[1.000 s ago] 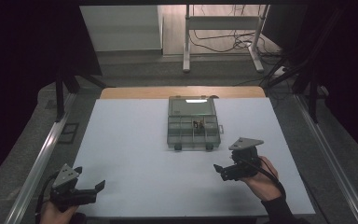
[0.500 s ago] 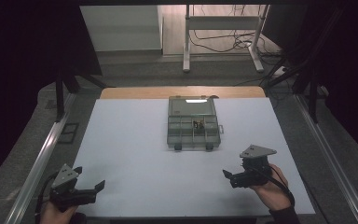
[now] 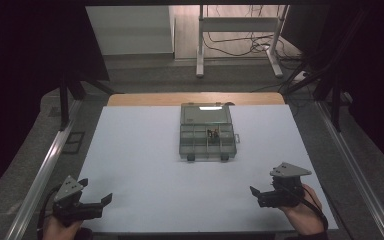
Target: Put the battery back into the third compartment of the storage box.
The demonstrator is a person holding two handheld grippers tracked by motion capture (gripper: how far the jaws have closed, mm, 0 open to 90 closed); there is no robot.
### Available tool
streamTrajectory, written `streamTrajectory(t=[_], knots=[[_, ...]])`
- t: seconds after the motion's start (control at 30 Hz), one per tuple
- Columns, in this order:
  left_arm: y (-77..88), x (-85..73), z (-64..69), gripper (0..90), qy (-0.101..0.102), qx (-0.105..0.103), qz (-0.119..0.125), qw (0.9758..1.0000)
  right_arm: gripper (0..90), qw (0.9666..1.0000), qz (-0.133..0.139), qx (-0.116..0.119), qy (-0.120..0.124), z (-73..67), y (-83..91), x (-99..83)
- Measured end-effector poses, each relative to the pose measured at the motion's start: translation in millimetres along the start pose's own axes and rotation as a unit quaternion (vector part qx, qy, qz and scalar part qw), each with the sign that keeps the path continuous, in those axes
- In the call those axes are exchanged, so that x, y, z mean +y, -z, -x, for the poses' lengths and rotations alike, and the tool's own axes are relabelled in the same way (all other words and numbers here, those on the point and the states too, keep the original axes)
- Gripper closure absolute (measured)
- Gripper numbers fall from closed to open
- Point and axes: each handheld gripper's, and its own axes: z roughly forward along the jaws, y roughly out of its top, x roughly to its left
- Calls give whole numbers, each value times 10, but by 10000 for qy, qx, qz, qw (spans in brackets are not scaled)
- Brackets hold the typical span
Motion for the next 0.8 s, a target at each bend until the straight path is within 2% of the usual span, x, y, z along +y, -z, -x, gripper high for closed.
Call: streamTrajectory(t=[0.47,0.8], knots=[[-3,1,7,13,-21,27,-13,10000,0,9994,65,-134,-315,44,107,-267],[-2,0,12,12,-46,35,-17,10000,0,9987,159,-254,-415,89,141,-439]])
